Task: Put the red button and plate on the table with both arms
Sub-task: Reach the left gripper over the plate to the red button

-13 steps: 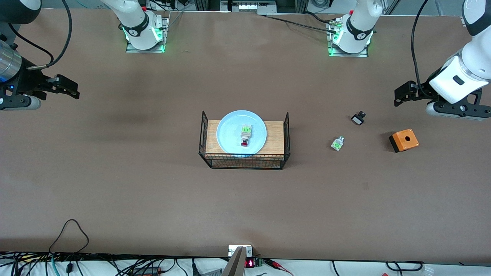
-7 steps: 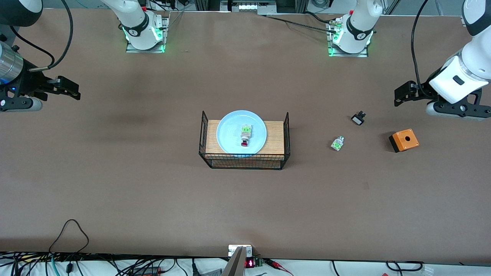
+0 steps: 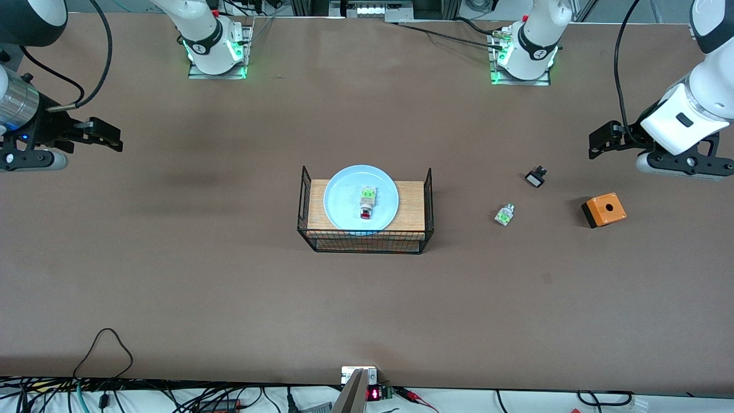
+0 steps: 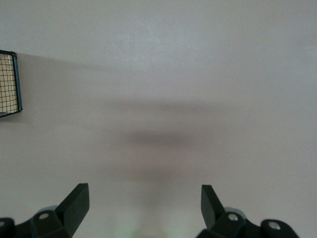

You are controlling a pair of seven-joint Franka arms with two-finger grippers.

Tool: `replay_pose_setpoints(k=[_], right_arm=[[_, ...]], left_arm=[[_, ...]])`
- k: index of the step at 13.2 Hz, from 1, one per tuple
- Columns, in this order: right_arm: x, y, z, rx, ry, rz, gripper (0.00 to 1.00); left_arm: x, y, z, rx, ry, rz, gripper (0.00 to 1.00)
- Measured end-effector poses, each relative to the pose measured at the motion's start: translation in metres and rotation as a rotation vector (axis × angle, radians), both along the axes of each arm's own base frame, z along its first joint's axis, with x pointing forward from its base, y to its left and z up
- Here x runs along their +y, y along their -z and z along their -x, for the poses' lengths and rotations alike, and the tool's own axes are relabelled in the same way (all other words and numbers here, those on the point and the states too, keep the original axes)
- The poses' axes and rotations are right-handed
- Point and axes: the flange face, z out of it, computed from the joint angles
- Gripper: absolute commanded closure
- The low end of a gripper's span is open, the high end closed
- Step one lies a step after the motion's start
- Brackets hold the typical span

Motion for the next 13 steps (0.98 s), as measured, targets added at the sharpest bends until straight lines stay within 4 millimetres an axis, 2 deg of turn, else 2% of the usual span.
replay_pose_setpoints(k=[1,3,5,8,13], right_arm=[[0.000,0.002,-0.001,0.004,0.000,0.000,0.00],[0.002,0.003,-0.001,0.004,-0.002,0.001,0.00],[0.003,0.003,-0.001,0.004,-0.005,0.001,0.00],[0.003,0.003,-0.001,0.003,-0.005,0.001,0.00],[0.003,0.003,-0.001,0.003,-0.005,0.001,0.00]], left_arm=[[-0.008,0.001,0.002,0.012,0.015,0.005,0.00],[-0.041,0.004,0.005,0.040,0.073,0.013,0.00],[-0.092,0.014,0.007,0.062,0.158,0.021,0.00],[-0.173,0.041,0.012,0.103,0.238,0.026,0.00],[-0.297,0.063,-0.008,0.068,0.117,0.067,0.00]])
